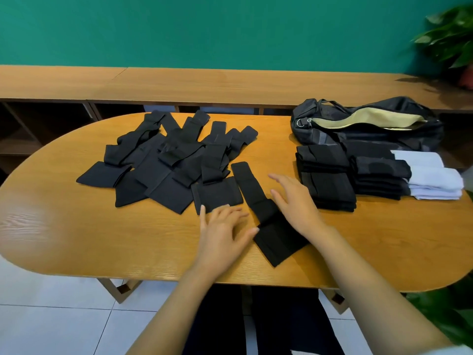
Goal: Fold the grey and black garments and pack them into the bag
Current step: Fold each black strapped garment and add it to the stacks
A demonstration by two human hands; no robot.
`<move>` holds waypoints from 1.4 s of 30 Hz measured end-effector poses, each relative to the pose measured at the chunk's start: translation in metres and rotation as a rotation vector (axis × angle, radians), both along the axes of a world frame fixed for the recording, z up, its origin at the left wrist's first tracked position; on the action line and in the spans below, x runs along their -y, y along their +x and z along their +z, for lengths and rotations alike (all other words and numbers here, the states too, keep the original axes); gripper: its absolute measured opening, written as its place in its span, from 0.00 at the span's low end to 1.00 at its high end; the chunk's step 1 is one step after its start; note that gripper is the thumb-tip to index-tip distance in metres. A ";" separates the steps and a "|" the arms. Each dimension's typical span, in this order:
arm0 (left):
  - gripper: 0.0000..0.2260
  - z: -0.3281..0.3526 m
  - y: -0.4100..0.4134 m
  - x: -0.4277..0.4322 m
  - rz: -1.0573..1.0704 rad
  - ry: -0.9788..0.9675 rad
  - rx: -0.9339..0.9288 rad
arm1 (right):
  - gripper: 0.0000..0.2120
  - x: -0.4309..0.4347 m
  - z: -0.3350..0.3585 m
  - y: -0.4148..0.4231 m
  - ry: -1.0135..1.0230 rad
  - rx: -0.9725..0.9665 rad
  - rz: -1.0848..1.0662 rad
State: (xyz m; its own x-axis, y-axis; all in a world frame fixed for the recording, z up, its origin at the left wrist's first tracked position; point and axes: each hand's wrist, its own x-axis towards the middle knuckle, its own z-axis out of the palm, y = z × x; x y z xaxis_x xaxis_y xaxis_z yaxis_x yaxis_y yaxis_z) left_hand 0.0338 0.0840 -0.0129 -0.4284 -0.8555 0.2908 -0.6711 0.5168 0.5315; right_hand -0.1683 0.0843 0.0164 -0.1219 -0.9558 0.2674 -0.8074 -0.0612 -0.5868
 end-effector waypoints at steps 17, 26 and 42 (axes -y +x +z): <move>0.21 -0.016 0.003 -0.009 -0.189 0.034 -0.032 | 0.16 -0.082 -0.041 0.001 -0.071 -0.298 -0.012; 0.17 -0.015 0.002 -0.011 -0.175 0.022 -0.027 | 0.22 -0.084 -0.042 0.000 -0.120 -0.237 0.024; 0.18 -0.013 -0.001 -0.012 -0.146 -0.045 -0.091 | 0.15 -0.085 -0.037 0.001 -0.269 -0.121 0.023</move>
State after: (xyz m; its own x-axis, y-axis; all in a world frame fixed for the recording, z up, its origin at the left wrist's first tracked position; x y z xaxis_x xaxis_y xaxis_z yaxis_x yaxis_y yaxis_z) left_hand 0.0323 0.0958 -0.0261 -0.5174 -0.7714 0.3705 -0.5375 0.6298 0.5607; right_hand -0.1673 0.1694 -0.0206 -0.0527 -0.8506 0.5232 -0.8672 -0.2208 -0.4464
